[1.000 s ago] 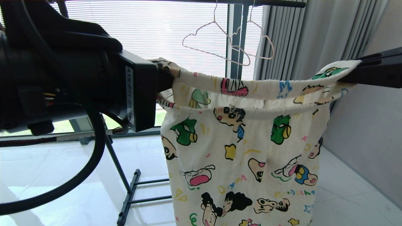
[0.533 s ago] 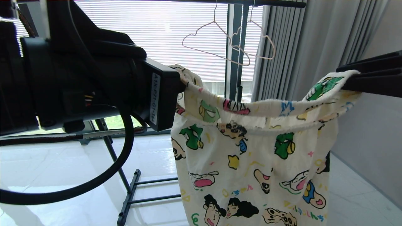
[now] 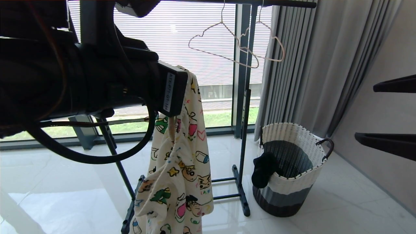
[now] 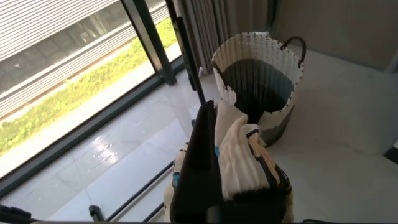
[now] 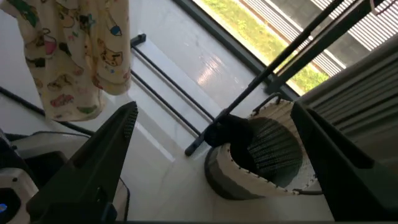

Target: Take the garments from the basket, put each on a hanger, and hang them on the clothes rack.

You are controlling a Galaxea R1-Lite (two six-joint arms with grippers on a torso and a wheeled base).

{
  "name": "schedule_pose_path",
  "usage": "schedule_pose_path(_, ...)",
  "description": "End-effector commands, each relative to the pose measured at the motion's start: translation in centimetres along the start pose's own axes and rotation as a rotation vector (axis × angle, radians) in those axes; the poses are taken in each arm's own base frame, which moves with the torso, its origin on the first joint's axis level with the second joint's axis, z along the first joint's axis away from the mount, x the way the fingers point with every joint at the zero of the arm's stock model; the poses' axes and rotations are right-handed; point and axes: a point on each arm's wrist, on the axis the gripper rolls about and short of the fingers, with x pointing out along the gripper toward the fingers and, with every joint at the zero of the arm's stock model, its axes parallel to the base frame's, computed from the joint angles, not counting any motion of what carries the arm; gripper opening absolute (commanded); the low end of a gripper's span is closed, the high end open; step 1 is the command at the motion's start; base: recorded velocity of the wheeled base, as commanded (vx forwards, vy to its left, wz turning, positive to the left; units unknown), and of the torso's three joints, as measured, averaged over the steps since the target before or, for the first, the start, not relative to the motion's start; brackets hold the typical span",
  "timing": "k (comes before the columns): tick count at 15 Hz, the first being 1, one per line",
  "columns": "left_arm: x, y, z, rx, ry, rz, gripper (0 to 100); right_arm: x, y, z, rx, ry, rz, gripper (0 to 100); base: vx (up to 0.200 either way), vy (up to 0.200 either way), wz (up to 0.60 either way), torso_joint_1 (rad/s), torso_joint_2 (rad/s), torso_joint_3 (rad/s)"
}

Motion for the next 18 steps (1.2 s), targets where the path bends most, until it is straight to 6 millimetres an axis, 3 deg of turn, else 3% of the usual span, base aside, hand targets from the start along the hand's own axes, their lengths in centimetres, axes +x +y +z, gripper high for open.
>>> schedule_pose_path(1, 0.5, 2.6, -1.3, 0.036, 0.054, 0.103, 0, -1.4, -1.8, -2.3, 0.057, 0.079, -0.228, 100, 0.000, 0.000, 0.00, 0.000, 0.00, 0.000)
schedule_pose_path(4, -1.0, 6.5, -3.3, 0.037, 0.119, 0.257, 0, -2.0, -4.3, -4.4, 0.149, 0.184, -0.479, 100, 0.000, 0.000, 0.00, 0.000, 0.00, 0.000)
schedule_pose_path(8, -3.8, 8.2, -7.1, -0.006, 0.222, 0.370, 0, -2.9, -5.6, -6.0, 0.210, 0.226, -0.640, 100, 0.000, 0.000, 0.00, 0.000, 0.00, 0.000)
schedule_pose_path(10, -4.8, 9.5, -8.6, -0.038, 0.267, 0.451, 0, -2.2, -6.0, -6.2, 0.248, 0.233, -0.642, 100, 0.000, 0.000, 0.00, 0.000, 0.00, 0.000)
schedule_pose_path(13, -5.5, 11.0, -9.2, -0.066, 0.292, 0.533, 0, -1.5, -6.6, -6.0, 0.315, 0.199, -0.653, 100, 0.000, 0.000, 0.00, 0.011, -0.04, -0.030)
schedule_pose_path(18, -6.1, 11.1, -10.0, -0.076, 0.313, 0.552, 0, -1.5, -6.7, -5.8, 0.312, 0.182, -0.657, 100, 0.000, 0.000, 0.00, 0.097, -0.34, -0.263)
